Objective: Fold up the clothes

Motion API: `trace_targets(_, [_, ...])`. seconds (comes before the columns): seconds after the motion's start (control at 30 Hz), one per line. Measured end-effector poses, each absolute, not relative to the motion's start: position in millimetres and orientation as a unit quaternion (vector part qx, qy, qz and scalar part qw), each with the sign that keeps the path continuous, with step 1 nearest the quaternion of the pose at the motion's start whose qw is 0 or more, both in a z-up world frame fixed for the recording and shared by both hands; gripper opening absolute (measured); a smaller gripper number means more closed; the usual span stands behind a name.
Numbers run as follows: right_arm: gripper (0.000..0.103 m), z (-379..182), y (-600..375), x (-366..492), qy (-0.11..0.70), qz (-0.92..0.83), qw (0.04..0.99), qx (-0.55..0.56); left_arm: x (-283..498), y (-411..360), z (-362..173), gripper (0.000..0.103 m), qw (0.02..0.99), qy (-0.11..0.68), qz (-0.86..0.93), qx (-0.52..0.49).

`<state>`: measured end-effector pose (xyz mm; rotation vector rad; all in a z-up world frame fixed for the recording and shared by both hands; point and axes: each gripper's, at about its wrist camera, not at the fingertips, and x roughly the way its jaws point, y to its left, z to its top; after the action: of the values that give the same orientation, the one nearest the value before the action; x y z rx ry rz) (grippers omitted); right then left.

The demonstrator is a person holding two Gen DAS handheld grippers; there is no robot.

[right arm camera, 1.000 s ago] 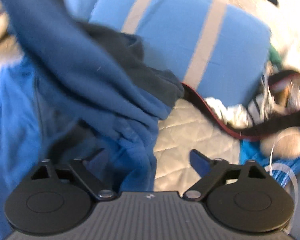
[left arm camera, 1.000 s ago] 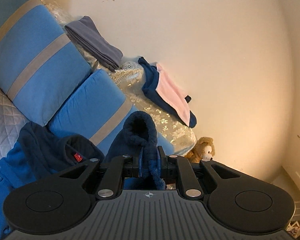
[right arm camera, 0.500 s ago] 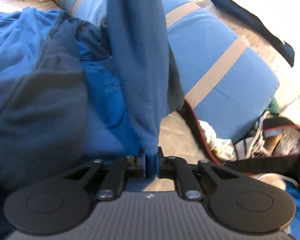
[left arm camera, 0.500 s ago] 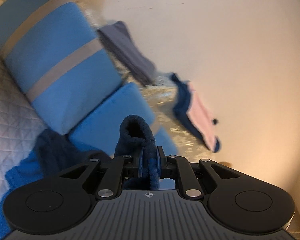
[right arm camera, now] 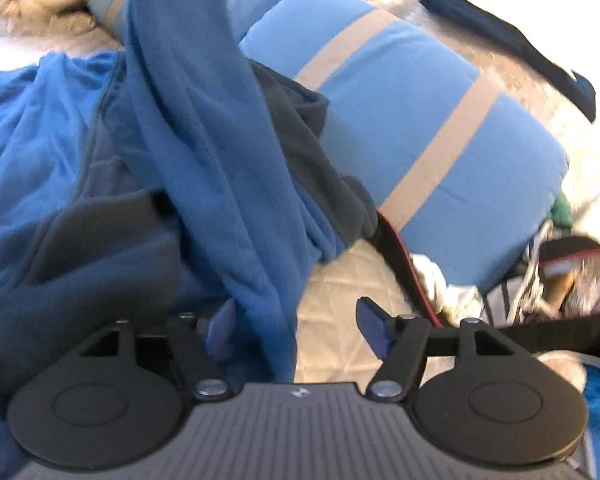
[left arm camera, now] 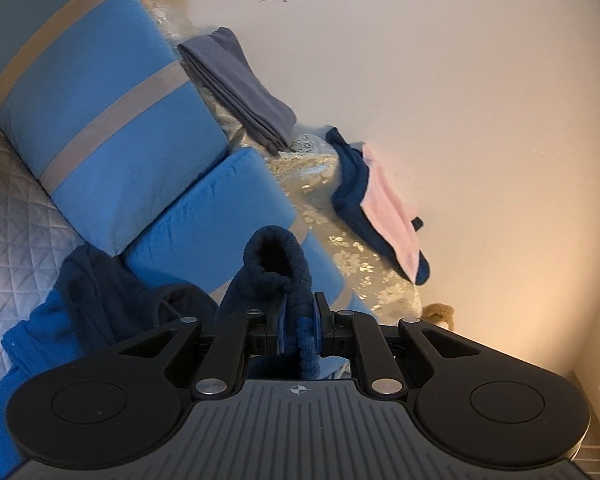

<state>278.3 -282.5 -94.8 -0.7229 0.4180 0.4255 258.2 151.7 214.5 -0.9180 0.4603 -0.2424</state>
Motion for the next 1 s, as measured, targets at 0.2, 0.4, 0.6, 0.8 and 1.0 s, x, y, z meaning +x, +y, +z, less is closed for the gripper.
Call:
trace_targets(0.2, [0.023,-106.3,-269.5,294.4,0.188,0.196,0.861,-0.431,249.1,156.4,208.0,0.012,0.867,0.234,-0.107,-0.427])
trace_targets(0.4, [0.019,-88.9,-323.9,324.8,0.247,0.203,0.917,-0.239,221.8,170.1,150.6,0.012,0.858,0.285,-0.101,-0.416])
trace_targets(0.6, [0.019,-114.5,-397.3,366.3,0.356,0.206,0.903,0.124,177.6,175.8,39.1,0.012,0.820,0.382,-0.077,-0.419])
trace_targets(0.8, [0.037,-166.0,-443.5,379.7,0.419,0.193,0.787,0.410,139.2,186.8,-68.9,0.012,0.763,0.466,-0.028,-0.447])
trace_targets(1.0, [0.079,-127.4,-420.6,365.0,0.405,0.174,0.860,0.258,130.8,193.2,-105.7,0.012,0.742,0.471,-0.023,-0.477])
